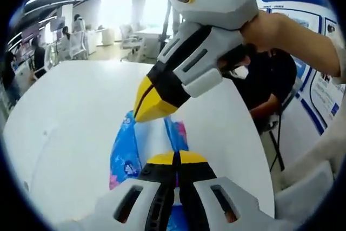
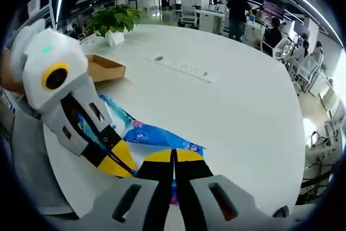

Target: Operate the shoe box by opening the lid, removing the specified soft item, and placing it in the target area until the item is outside and the box remains undamaged.

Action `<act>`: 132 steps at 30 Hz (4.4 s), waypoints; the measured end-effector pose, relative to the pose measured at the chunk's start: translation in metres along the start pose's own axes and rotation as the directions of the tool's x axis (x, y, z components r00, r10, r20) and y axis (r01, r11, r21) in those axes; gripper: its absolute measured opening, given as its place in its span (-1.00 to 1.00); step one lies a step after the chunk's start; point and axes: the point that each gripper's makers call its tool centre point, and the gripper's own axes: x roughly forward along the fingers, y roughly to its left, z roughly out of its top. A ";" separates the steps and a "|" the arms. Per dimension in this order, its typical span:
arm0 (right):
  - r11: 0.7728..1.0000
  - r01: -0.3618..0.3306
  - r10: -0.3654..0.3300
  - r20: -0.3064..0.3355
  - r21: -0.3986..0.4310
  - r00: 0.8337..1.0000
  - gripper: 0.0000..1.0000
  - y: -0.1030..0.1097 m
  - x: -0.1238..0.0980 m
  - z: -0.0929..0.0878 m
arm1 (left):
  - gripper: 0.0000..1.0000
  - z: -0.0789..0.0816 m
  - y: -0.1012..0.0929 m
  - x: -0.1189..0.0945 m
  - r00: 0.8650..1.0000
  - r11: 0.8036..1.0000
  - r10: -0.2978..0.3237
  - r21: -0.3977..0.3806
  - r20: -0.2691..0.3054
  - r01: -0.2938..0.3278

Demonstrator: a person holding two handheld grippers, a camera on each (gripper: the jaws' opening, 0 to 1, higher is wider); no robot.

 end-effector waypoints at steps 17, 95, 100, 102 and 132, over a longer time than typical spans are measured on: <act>0.999 0.024 -0.023 -0.022 0.031 0.999 -1.00 -0.018 0.010 -0.023 | -1.00 -0.007 0.000 0.024 1.000 1.000 -0.022 -0.012 -0.001 0.022; 0.997 0.074 -0.072 0.055 -0.025 0.996 -0.37 0.060 -0.056 0.008 | -0.08 -0.023 -0.008 -0.138 0.986 0.983 0.166 -0.079 -0.023 -0.167; 0.997 0.073 -0.071 0.064 -0.027 0.995 -0.24 0.077 -0.063 0.015 | 0.11 -0.031 -0.013 -0.169 0.979 0.973 0.204 -0.105 -0.007 -0.203; 0.996 0.078 -0.076 0.068 -0.031 0.995 -0.15 0.084 -0.067 0.018 | 0.16 -0.034 -0.015 -0.179 0.976 0.970 0.217 -0.113 0.001 -0.215; 0.987 -0.050 0.059 0.058 -0.151 0.997 0.54 0.172 -0.083 0.051 | 1.00 -0.102 -0.040 -0.364 0.836 0.818 0.537 -0.309 0.109 -0.485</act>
